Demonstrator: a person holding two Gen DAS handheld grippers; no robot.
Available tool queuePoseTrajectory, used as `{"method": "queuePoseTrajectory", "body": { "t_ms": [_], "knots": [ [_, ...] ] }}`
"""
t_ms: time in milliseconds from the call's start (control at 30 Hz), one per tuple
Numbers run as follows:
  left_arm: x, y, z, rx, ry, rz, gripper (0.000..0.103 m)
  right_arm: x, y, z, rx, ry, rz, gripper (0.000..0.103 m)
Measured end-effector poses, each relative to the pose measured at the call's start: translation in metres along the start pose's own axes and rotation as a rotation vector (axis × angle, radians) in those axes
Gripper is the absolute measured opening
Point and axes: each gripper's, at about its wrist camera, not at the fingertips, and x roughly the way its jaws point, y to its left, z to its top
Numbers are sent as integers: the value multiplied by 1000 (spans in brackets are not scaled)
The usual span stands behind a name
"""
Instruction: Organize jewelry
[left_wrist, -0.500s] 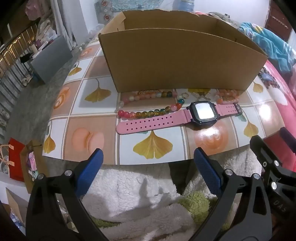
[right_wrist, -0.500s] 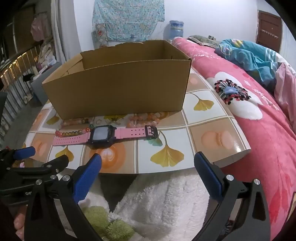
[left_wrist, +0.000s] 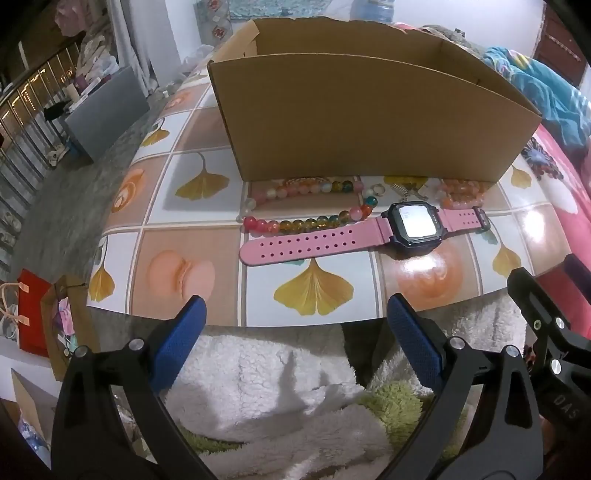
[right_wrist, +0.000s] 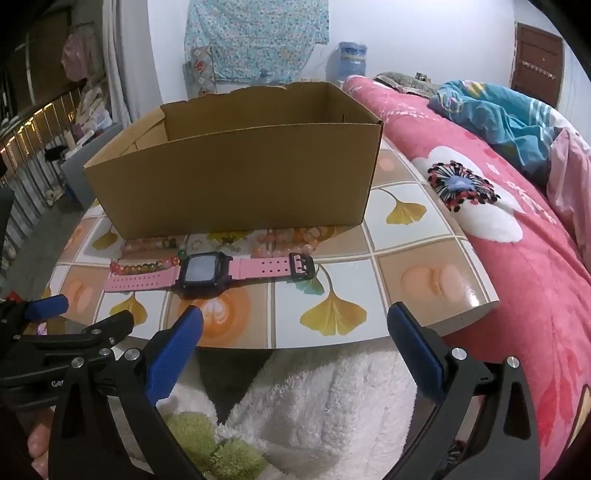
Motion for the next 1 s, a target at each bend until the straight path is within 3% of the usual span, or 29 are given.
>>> {"method": "queuePoseTrajectory", "body": {
  "t_ms": [1000],
  "knots": [
    [-5,5,2,-22,-21,16,95,-1,3,4,-4,-1,-10,97]
  ]
}}
